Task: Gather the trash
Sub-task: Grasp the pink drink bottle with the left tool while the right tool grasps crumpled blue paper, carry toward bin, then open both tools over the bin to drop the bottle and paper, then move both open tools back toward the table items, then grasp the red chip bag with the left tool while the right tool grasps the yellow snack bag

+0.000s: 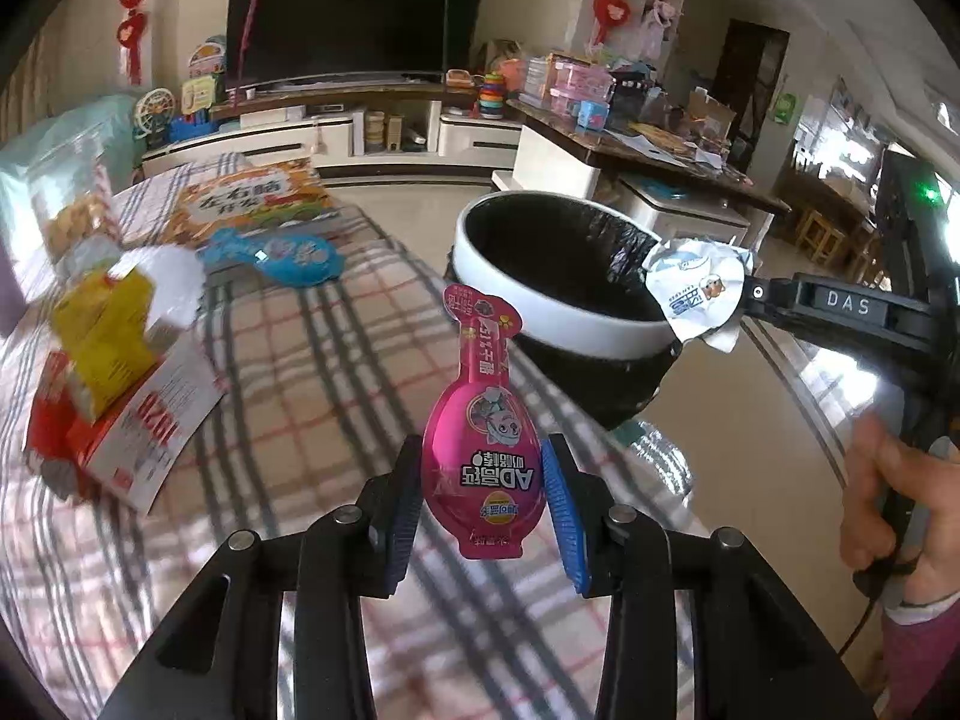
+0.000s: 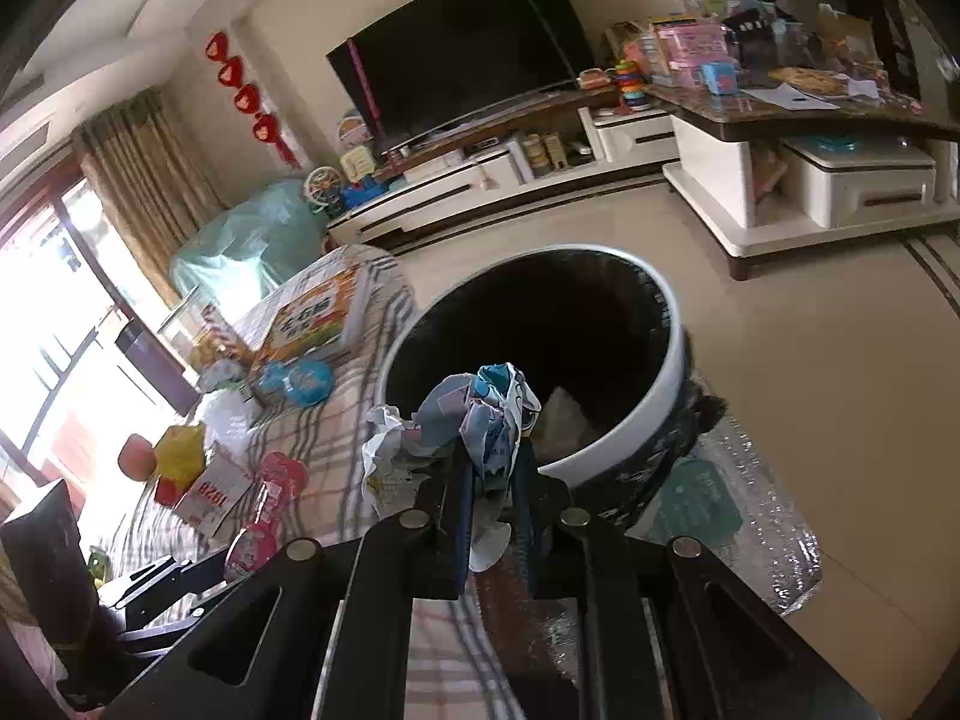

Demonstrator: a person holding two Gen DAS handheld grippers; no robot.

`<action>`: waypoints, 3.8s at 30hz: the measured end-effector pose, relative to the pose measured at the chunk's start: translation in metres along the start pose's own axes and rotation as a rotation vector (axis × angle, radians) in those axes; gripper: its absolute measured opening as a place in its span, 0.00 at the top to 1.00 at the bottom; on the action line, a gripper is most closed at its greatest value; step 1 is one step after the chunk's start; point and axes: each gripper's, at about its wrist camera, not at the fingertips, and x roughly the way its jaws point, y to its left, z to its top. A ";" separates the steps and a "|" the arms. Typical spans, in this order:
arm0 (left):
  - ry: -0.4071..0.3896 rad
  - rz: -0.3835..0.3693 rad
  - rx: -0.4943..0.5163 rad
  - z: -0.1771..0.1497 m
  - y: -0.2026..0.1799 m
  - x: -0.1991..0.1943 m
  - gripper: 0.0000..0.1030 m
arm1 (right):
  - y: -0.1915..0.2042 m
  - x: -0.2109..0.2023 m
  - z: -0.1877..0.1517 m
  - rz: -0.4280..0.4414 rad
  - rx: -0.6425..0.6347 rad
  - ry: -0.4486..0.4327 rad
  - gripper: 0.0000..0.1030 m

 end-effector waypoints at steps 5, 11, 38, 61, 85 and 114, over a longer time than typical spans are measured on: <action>-0.007 -0.009 0.013 0.020 -0.009 0.015 0.64 | -0.015 0.003 0.007 -0.012 0.024 0.001 0.88; -0.012 -0.014 0.041 0.042 -0.022 0.033 0.64 | -0.024 0.013 0.017 -0.029 0.033 0.009 0.88; 0.035 -0.031 0.102 0.097 -0.053 0.099 0.62 | -0.045 0.042 0.047 -0.050 0.025 0.067 0.83; -0.033 -0.020 -0.006 0.036 -0.010 0.046 0.46 | -0.019 0.015 0.020 0.001 0.053 -0.014 0.32; -0.105 0.107 -0.253 -0.032 0.095 -0.052 0.46 | 0.088 0.032 -0.039 0.140 -0.073 0.083 0.29; -0.041 0.169 -0.299 -0.041 0.185 -0.035 0.91 | 0.234 0.098 -0.059 0.257 -0.248 0.116 0.31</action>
